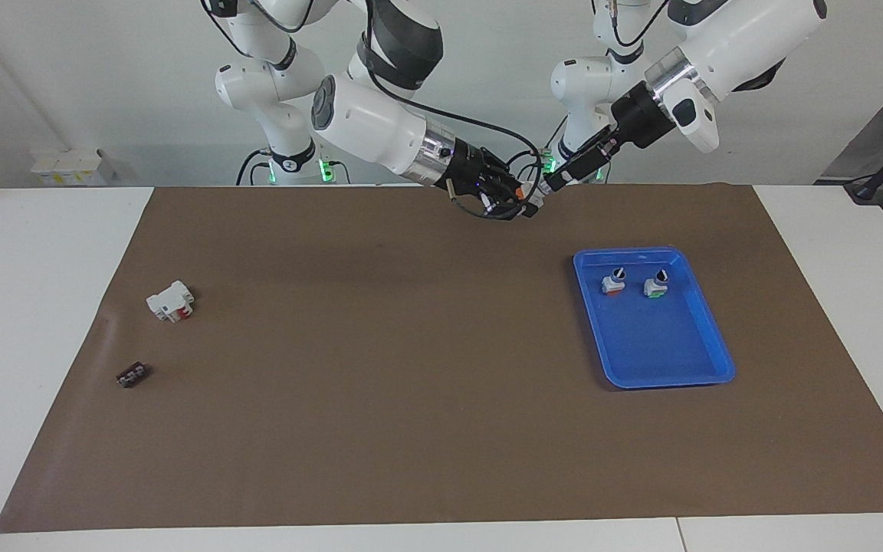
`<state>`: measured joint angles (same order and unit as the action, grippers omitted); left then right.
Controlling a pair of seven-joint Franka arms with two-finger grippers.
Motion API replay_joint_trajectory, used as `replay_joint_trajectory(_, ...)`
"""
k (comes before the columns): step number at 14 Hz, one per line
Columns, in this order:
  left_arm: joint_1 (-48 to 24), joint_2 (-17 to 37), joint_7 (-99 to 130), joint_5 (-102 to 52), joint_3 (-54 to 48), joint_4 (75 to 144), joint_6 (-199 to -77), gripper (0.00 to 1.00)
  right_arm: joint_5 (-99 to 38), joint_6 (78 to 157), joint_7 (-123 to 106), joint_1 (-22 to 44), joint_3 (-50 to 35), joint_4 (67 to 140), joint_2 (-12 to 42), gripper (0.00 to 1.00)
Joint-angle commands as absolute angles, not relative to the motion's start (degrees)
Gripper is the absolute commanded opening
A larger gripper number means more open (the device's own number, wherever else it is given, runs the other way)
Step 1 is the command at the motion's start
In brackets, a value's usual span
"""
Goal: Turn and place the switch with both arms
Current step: 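Hold the switch with the right gripper while the left gripper reaches it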
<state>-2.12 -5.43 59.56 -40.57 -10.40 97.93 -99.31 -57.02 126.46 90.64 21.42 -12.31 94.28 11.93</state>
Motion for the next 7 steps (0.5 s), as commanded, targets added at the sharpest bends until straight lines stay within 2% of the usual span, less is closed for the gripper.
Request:
replay_joint_trajectory(1, -2.72, -6.94, 60.47, -41.22, -10.11, 99.93, -100.55, 0.34, -55.81, 127.09, 91.85, 21.53, -12.57, 94.83, 11.34, 0.00)
replay_joint_trajectory(7, -2.64, -8.35, 59.24, -41.13, -10.11, 103.09, -102.65, 0.33, -55.55, 126.83, 91.76, 21.36, -12.57, 94.75, 11.43, 0.00)
